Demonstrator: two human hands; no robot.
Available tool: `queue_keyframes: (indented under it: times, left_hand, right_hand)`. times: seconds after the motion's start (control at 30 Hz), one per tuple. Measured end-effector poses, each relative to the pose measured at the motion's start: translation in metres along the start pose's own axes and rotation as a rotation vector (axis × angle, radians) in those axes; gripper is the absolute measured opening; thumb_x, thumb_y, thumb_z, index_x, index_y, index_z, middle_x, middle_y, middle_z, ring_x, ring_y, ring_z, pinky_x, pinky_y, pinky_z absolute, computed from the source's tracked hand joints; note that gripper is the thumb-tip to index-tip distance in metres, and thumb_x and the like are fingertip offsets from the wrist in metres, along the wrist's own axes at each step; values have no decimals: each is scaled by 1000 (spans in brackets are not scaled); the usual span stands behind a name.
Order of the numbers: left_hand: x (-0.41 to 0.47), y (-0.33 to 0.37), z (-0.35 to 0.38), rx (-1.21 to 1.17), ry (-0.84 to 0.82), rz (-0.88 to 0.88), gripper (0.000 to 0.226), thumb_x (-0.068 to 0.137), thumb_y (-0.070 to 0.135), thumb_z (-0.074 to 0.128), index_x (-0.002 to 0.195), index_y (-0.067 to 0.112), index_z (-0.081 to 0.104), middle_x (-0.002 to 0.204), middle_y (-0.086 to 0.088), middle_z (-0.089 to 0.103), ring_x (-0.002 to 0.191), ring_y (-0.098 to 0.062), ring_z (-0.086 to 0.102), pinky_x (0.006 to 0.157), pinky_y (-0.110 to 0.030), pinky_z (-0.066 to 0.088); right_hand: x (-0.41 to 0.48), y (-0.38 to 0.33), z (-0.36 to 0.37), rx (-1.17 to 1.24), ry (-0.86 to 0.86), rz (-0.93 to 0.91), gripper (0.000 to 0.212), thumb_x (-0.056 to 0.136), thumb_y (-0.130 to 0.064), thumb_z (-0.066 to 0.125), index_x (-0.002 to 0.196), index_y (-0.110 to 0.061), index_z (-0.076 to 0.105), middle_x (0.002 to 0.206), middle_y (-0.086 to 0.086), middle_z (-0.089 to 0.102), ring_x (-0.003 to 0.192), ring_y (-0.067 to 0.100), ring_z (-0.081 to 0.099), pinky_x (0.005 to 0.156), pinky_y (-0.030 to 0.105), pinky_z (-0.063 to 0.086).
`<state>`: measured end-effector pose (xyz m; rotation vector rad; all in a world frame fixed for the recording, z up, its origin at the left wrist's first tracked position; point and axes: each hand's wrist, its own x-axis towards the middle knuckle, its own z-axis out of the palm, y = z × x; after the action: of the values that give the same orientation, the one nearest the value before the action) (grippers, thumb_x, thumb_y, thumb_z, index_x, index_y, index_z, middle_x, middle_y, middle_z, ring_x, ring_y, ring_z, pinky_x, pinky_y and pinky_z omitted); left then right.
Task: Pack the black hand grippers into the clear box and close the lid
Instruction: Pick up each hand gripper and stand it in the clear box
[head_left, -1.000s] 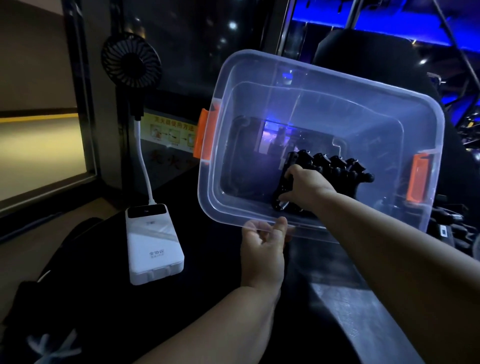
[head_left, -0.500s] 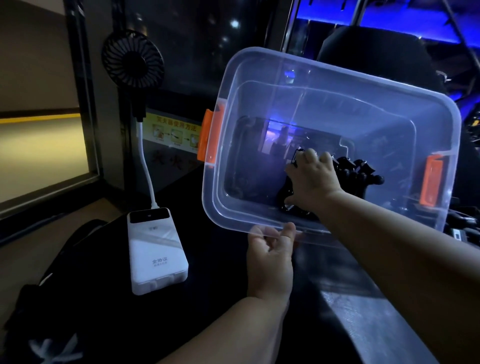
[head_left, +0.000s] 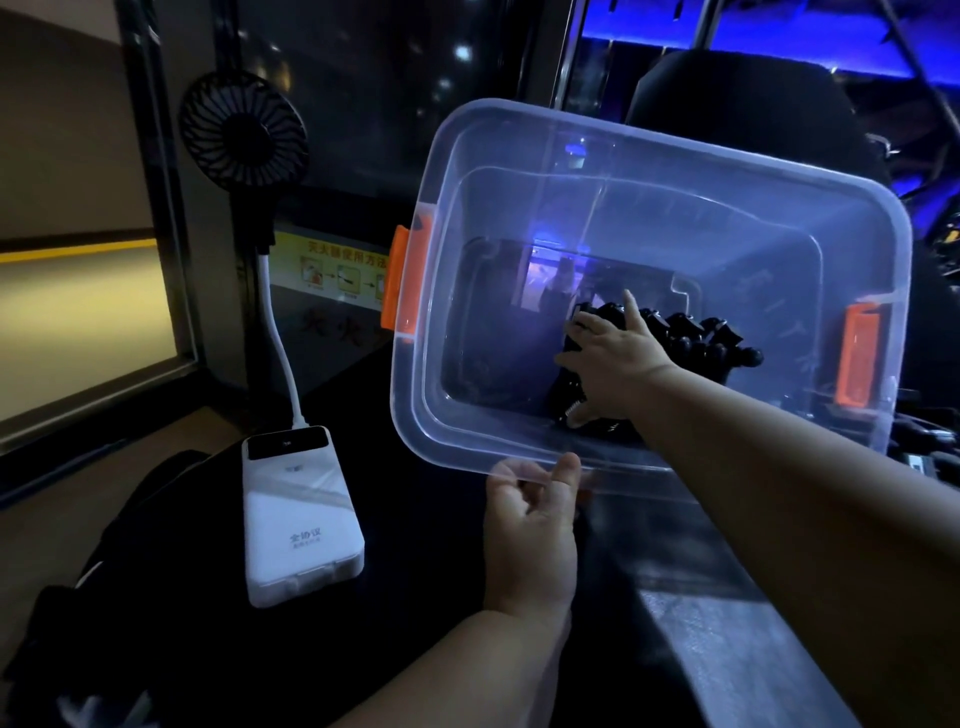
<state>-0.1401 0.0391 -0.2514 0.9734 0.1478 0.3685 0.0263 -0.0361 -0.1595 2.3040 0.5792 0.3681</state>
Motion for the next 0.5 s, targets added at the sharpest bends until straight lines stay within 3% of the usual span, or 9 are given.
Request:
queue_keyframes:
  times: [0.1, 0.27, 0.5]
  left_hand:
    - [0, 0, 0, -14, -13, 0, 18, 90, 18, 60, 86, 13, 43, 85, -15, 72, 69, -7, 66, 64, -15, 49]
    - [0, 1, 0, 26, -44, 25, 18, 92, 21, 58, 88, 13, 42, 78, -4, 74, 77, -9, 68, 77, -23, 49]
    - [1, 0, 1, 52, -19, 54, 20, 91, 21, 60, 87, 14, 42, 86, -16, 72, 74, -7, 67, 71, -17, 51]
  right_hand:
    - [1, -2, -1, 6, -7, -10, 89, 69, -79, 54, 143, -35, 37, 158, 2, 17, 147, 17, 1, 107, 70, -10]
    - [-3, -3, 0, -28, 18, -8, 90, 71, -80, 51, 145, -32, 34, 159, 2, 15, 147, 18, 0, 104, 73, -9]
    - [-10, -2, 0, -17, 108, 4, 85, 75, -82, 38, 145, -34, 32, 158, -3, 16, 147, 18, -2, 104, 75, -4]
